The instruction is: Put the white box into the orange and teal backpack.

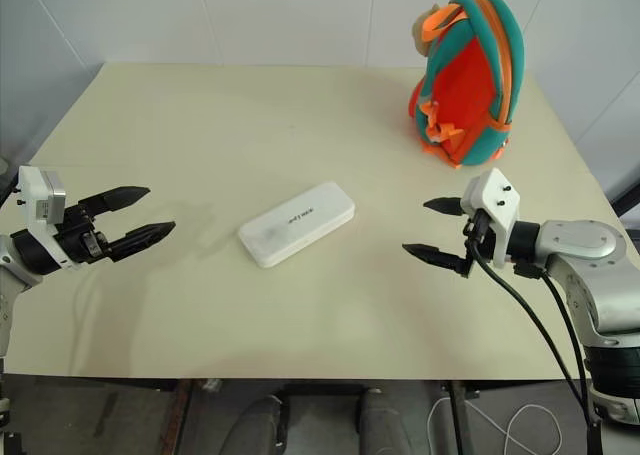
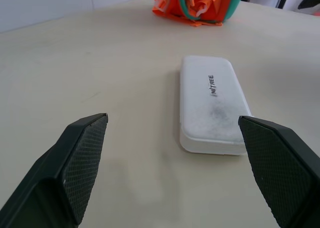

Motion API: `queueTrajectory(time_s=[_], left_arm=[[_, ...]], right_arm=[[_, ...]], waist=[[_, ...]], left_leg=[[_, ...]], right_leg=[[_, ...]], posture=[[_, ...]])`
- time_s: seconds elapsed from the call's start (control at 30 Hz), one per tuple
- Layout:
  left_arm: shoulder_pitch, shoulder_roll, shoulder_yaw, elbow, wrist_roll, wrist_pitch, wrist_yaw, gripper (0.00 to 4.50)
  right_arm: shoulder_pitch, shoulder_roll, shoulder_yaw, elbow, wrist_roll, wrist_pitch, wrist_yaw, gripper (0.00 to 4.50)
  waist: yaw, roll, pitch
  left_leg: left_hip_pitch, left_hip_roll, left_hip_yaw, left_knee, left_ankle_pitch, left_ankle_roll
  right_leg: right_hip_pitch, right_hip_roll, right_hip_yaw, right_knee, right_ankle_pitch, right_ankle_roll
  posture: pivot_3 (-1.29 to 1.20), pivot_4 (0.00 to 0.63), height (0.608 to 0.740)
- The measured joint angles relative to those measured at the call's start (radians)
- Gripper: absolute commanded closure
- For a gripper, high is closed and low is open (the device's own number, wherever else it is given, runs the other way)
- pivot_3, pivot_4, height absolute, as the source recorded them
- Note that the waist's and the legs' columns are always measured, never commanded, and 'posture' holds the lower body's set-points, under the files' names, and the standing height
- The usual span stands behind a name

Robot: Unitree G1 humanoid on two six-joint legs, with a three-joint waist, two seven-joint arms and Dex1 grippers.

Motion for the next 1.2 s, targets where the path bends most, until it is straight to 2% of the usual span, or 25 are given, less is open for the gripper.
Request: queueTrajectory(time_s=[0.1, 0.4, 0.43, 0.57, 0.77, 1.07, 1.2], left_arm=[[0.000, 0.000, -0.011, 0.001, 0.024, -0.008, 0.024, 1.26], [0.020, 0.018, -0.023, -0.008, 0.038, 0.028, 0.044, 4.19], [0.031, 0.023, -0.024, -0.016, 0.038, 0.041, 0.046, 4.49], [0.092, 0.026, -0.029, -0.053, 0.038, 0.094, 0.061, 4.49], [0.130, 0.012, -0.064, -0.170, 0.003, 0.294, 0.135, 4.49], [0.130, -0.113, -0.111, -0.208, -0.029, 0.415, 0.238, 4.49], [0.118, -0.182, -0.125, -0.197, -0.033, 0.426, 0.279, 4.49]], right_arm=[[-0.025, 0.021, 0.024, 0.003, -0.011, -0.001, -0.010, 1.30], [-0.127, 0.107, 0.069, 0.129, -0.119, -0.078, -0.093, 4.48], [-0.141, 0.122, 0.072, 0.155, -0.131, -0.095, -0.097, 4.50], [-0.197, 0.175, 0.105, 0.254, -0.185, -0.167, -0.123, 4.50], [-0.381, 0.302, 0.187, 0.576, -0.334, -0.335, -0.213, 4.50], [-0.575, 0.458, 0.235, 1.020, -0.483, -0.439, -0.340, 4.50], [-0.624, 0.511, 0.237, 1.146, -0.512, -0.478, -0.379, 4.50]], waist=[[-0.001, 0.000, 0.000], [0.000, 0.000, 0.000], [-0.001, 0.000, 0.000], [-0.004, 0.000, 0.000], [-0.009, 0.000, 0.000], [-0.021, 0.000, 0.000], [-0.026, 0.000, 0.000]], left_leg=[[0.000, 0.000, 0.000, 0.000, 0.000, 0.000], [0.000, 0.000, 0.000, 0.000, 0.000, 0.000], [0.000, 0.000, 0.000, 0.000, 0.000, 0.000], [0.001, 0.001, 0.000, 0.000, 0.000, -0.001], [0.002, 0.002, 0.000, 0.001, 0.001, -0.003], [0.002, 0.003, -0.001, 0.001, 0.001, -0.004], [0.002, 0.003, -0.002, 0.001, 0.001, -0.005]], right_leg=[[0.000, 0.000, 0.000, 0.000, 0.000, 0.000], [0.000, 0.001, 0.000, 0.002, 0.000, 0.000], [0.000, 0.001, 0.000, 0.002, 0.000, 0.000], [-0.001, 0.001, 0.000, 0.004, 0.000, 0.001], [-0.001, 0.003, 0.000, 0.008, 0.000, 0.000], [-0.002, 0.004, 0.000, 0.010, 0.000, 0.000], [-0.002, 0.005, 0.000, 0.010, 0.000, 0.000]], posture=[[0.00, 0.150, 0.740], [0.00, 0.150, 0.740], [0.00, 0.150, 0.740], [0.00, 0.150, 0.740], [0.00, 0.150, 0.740], [0.00, 0.150, 0.740], [0.00, 0.150, 0.740]])
